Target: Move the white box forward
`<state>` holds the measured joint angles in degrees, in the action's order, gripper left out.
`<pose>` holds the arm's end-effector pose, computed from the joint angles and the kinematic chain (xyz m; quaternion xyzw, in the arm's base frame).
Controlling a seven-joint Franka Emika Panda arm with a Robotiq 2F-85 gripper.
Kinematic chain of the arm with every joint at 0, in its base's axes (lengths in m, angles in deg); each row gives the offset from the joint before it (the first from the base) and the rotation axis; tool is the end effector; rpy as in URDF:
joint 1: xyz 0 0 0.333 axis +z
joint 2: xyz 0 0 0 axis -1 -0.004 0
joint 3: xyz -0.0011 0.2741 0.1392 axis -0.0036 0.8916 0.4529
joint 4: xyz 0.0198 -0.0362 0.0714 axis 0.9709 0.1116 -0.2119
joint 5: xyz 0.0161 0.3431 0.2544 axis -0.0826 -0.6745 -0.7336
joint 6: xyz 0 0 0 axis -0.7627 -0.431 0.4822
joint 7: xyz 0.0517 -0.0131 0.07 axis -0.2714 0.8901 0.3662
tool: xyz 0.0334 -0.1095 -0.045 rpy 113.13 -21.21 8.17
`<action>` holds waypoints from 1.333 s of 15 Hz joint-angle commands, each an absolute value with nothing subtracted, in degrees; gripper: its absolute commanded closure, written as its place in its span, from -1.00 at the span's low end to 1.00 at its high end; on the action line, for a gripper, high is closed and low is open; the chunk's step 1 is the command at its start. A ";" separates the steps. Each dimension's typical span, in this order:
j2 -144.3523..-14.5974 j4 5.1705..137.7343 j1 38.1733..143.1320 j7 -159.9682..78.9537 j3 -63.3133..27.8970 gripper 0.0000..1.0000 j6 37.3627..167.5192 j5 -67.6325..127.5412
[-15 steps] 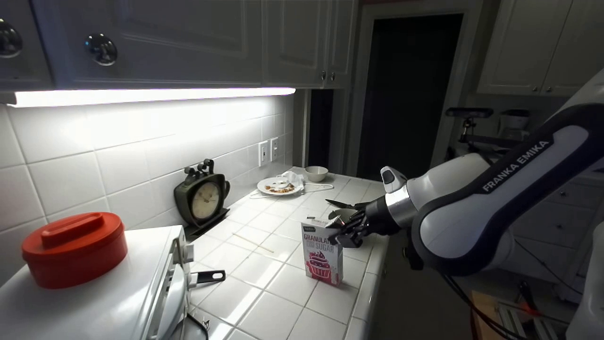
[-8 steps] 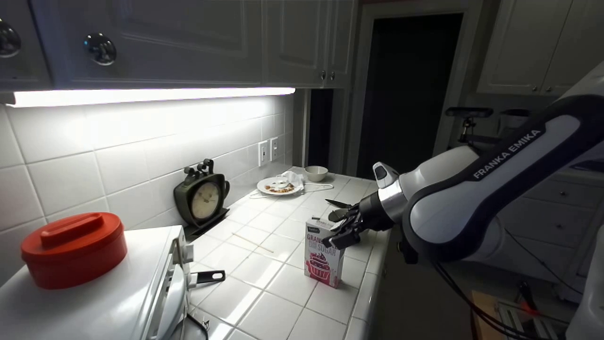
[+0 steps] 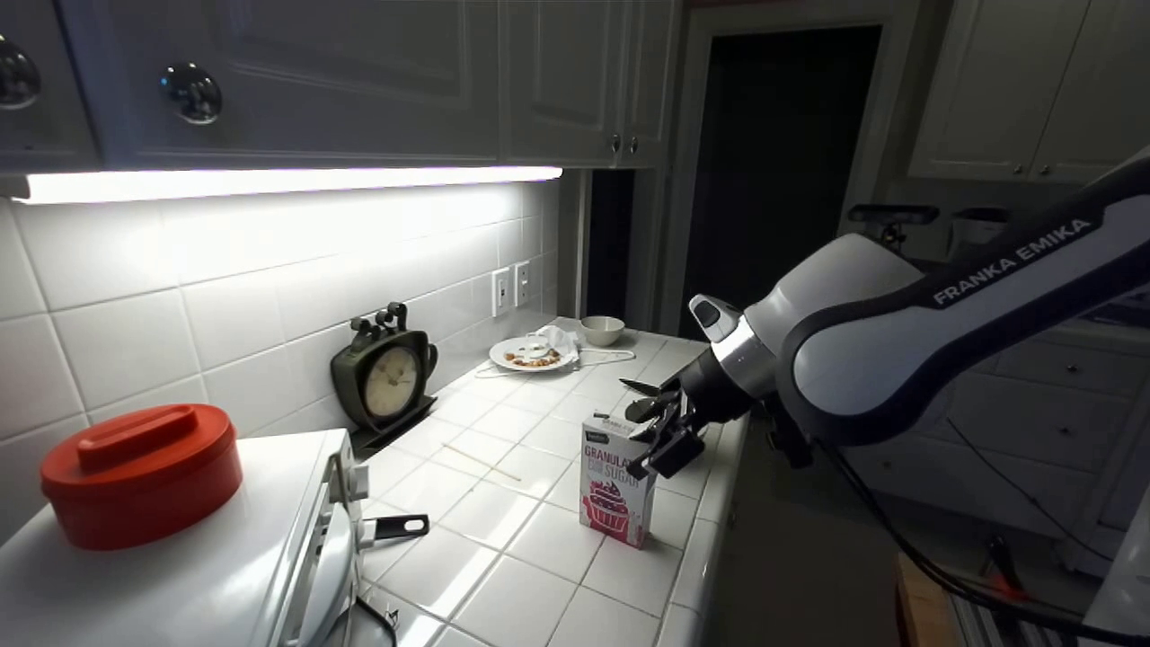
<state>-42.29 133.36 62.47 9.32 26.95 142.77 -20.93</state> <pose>0.4617 0.0366 0.3427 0.9349 0.1216 0.3312 0.0387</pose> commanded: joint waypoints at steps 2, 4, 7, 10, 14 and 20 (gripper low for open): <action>-33.24 126.52 56.99 4.14 26.07 -1.00 122.90 -10.61; -35.47 122.33 62.80 0.60 17.82 -1.00 118.72 1.14; -40.11 115.08 68.22 -2.43 9.71 -1.00 112.25 15.36; -45.36 108.10 77.38 -1.21 -1.00 -1.00 104.37 28.03; -52.88 98.77 85.24 6.26 -10.57 -1.00 95.70 31.42; -61.70 91.51 88.09 25.01 -16.24 -1.00 85.13 28.36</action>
